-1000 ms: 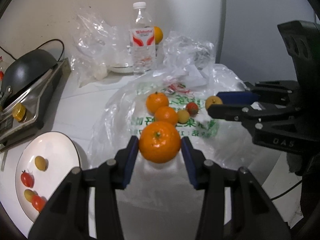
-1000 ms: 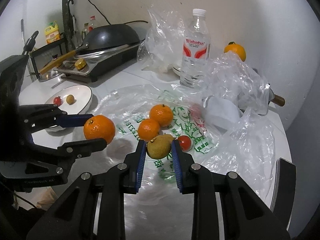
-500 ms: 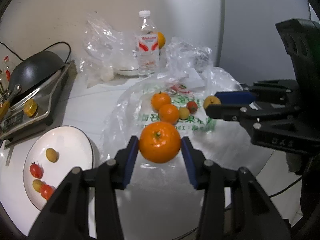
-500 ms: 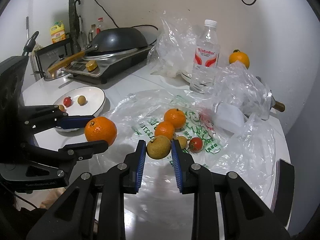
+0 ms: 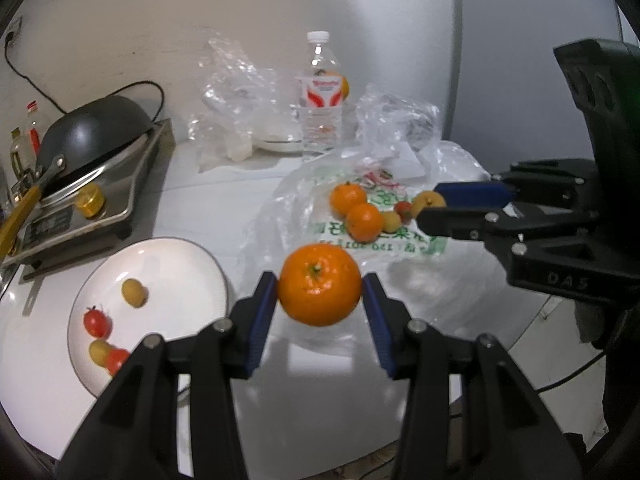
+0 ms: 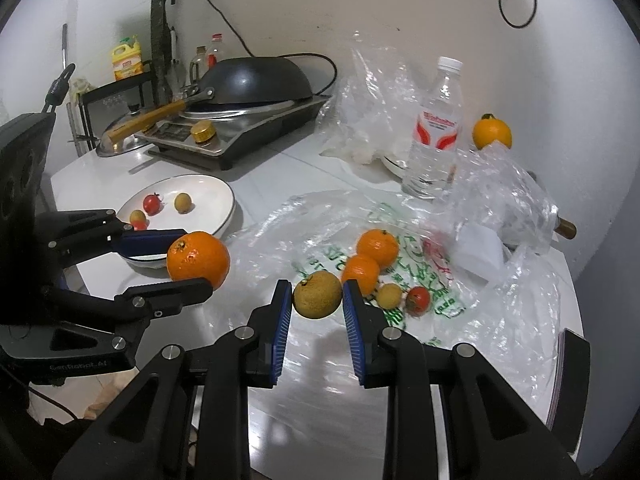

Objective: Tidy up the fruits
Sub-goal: 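Carry the orange and yellow fruit in both grippers over the white plate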

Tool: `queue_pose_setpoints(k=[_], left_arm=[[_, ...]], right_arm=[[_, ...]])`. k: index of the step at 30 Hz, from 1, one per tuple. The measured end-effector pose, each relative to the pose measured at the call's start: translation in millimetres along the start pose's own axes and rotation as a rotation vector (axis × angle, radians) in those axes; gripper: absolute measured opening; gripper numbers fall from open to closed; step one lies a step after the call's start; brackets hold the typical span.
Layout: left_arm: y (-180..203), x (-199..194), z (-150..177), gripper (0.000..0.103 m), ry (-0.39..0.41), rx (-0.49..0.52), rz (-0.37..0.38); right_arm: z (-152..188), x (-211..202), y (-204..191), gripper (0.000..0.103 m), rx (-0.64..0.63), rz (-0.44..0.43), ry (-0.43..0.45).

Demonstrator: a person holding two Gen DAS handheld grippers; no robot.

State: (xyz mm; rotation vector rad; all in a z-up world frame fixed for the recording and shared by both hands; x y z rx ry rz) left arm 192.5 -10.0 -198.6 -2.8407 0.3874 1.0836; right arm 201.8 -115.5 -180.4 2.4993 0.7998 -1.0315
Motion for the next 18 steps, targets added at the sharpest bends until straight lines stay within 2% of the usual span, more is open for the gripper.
queue_pose_setpoints(k=[18], left_arm=[[-43,-17,14,0.045,0.036,-0.063,-0.048]], right_arm=[[-23,16,-37,0.028,-0.062,-0.021,-0.01]])
Point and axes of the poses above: each gripper's, at about its wrist camera, not at the fingertips, and x roughly the way its jaws point, y to its right, z to its underside, the point moved 3 cm from there along x, roughly the way its jaws point, and after that the axes turned 5 degrees about -y, right-handed, at the moved point
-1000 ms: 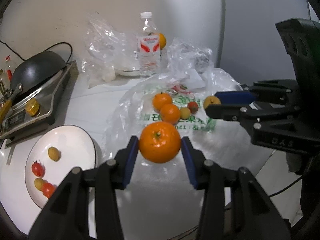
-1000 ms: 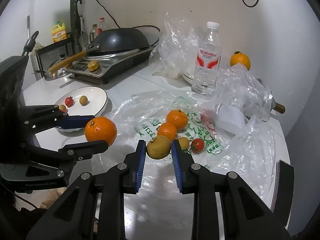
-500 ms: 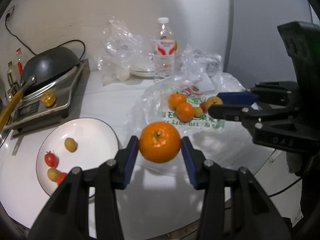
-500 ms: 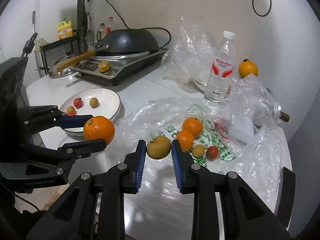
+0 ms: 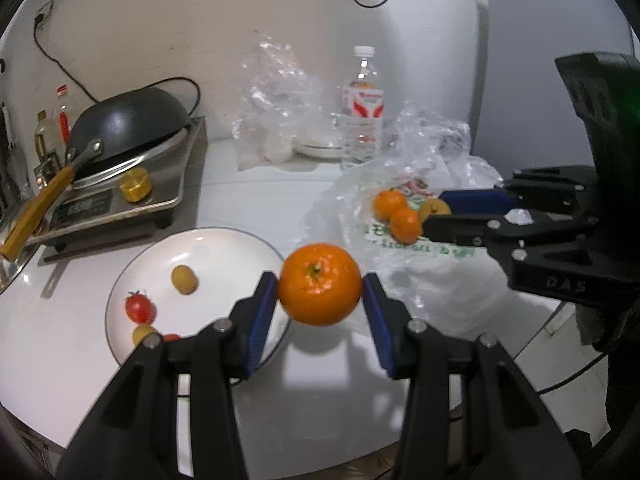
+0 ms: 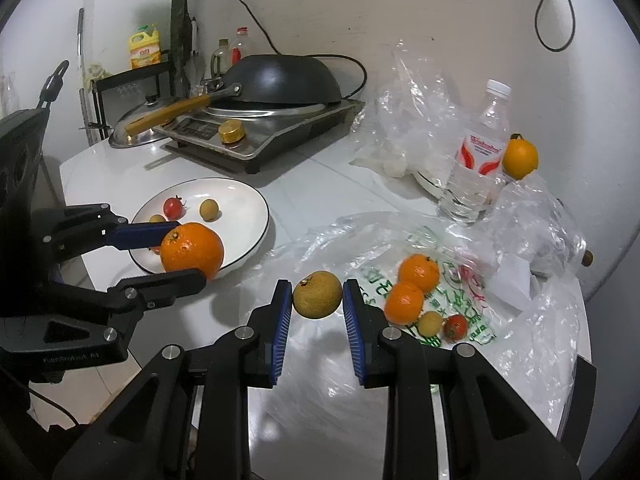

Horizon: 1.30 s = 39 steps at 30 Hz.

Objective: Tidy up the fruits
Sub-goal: 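Carry the orange and yellow fruit in both grippers over the white plate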

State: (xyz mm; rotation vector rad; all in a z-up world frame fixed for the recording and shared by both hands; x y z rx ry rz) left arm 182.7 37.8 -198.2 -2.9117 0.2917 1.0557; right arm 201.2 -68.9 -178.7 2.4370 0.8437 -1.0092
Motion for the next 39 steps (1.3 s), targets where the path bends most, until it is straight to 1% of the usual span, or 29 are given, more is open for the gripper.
queue_pose_setpoints(k=[3,9,16,19,28,34,39], left_arm=[[-8,-2,1,0.045,0.002,-0.012,-0.007],[-17,-9,4,0.045,0.013,0.0,-0.032],[-35,-2,13,0.045,-0.007,-0.023,-0.062],[-41,5,19,0.045,-0.022,-0.021,-0.093],[-54,17,31,0.045,-0.053,-0.051,-0.096],[-57,18,34,0.045,-0.056,-0.042,-0.128],[-59,20,36,0.045,-0.078,-0.036,-0.119]], right_arm=[[-3,2,-5,0.028,-0.012,-0.003,-0.001],[-6,5,-13,0.028,-0.027,-0.008,-0.007],[-11,11,-25,0.028,-0.054,-0.022,-0.016],[-13,13,-31,0.028,-0.069,-0.03,-0.017],[-18,20,-46,0.028,-0.099,-0.046,-0.024],[-21,22,-52,0.028,-0.106,-0.047,-0.025],[-21,30,-58,0.028,-0.109,-0.06,-0.034]])
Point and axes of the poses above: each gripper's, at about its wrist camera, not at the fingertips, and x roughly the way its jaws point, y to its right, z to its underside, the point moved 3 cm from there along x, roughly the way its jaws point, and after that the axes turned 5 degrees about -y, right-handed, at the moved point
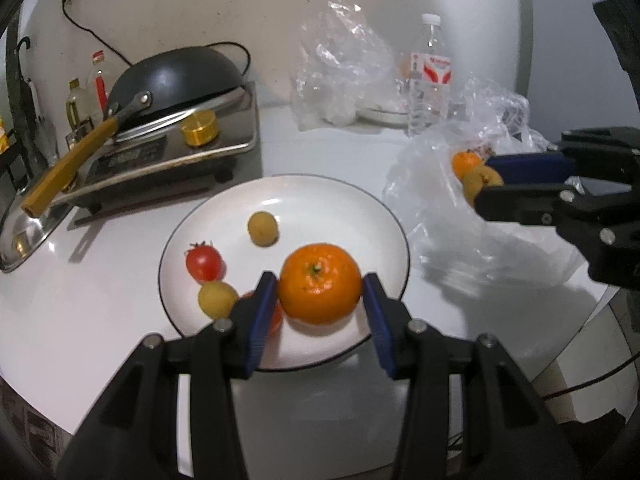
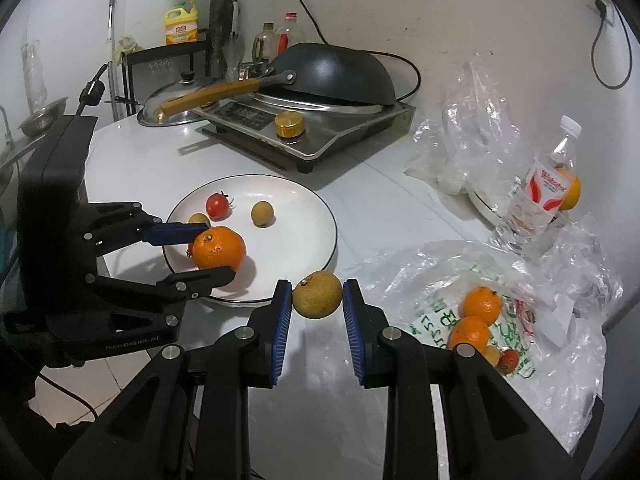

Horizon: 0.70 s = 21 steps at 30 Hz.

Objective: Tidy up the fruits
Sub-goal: 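Carry the orange and yellow fruit in both grippers over the white plate, then open the left gripper to set the orange down while the right gripper releases the yellow fruit onto the plate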

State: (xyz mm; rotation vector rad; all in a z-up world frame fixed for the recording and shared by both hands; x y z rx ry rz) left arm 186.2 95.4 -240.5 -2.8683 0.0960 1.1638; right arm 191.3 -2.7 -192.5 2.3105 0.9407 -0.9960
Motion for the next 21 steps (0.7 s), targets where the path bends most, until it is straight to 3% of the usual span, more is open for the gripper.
queue_pose_setpoints(k=[9,21], left_arm=[[-6,-4,2,0.046,-0.005,-0.039,0.04],[-26,-34,4,0.047,0.112,-0.091,0.039]], right_arm=[[-9,12,-13,0.028,-0.032,-0.019,-0.011],[-20,33,-30,0.028,-0.044,-0.054,-0.031]])
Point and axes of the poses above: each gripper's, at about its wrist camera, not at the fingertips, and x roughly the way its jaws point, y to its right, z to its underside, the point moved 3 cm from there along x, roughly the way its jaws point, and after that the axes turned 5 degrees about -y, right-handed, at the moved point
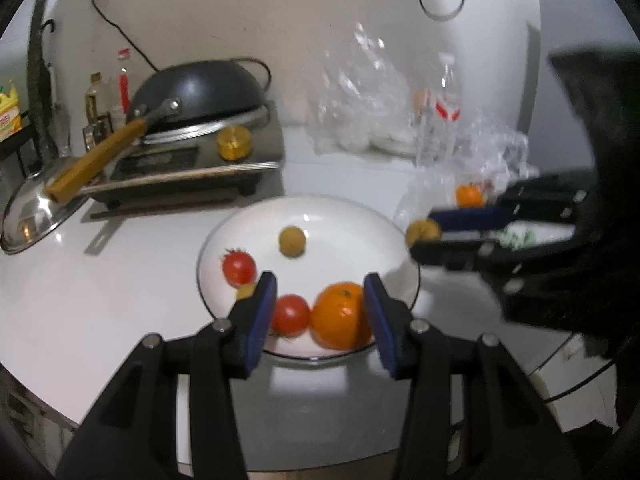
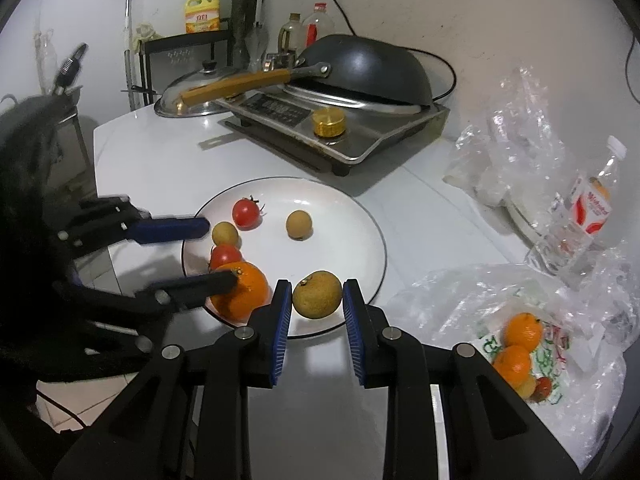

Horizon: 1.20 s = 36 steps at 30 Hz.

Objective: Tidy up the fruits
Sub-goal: 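Open the left gripper to set the orange down while the right gripper releases the yellow fruit onto the plate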

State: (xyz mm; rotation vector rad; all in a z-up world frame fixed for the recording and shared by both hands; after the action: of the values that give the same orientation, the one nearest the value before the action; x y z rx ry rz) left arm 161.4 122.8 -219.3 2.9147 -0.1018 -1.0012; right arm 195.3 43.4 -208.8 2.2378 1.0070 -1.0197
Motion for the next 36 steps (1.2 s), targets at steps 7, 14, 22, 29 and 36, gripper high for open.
queue_pose_setpoints(k=[7,14,22,29,36], left_arm=[[-8,-7,-1,0.047,0.051,0.0,0.007],[-17,-5,3,0.048,0.063,-0.039,0.032],[-18,-7,3,0.049,0.067,-0.051,0.032],[-18,-7,3,0.049,0.063,-0.057,0.031],[-14,-10,2,0.05,0.063,-0.047,0.024]], right_arm=[[1,20,-7,0.028,0.002,-0.036,-0.041],[1,29,-10,0.028,0.005,-0.056,-0.063],[4,33,-9,0.028,0.02,-0.066,-0.074],[4,33,-10,0.028,0.01,-0.062,-0.069],[5,30,-9,0.028,0.018,-0.061,-0.063]])
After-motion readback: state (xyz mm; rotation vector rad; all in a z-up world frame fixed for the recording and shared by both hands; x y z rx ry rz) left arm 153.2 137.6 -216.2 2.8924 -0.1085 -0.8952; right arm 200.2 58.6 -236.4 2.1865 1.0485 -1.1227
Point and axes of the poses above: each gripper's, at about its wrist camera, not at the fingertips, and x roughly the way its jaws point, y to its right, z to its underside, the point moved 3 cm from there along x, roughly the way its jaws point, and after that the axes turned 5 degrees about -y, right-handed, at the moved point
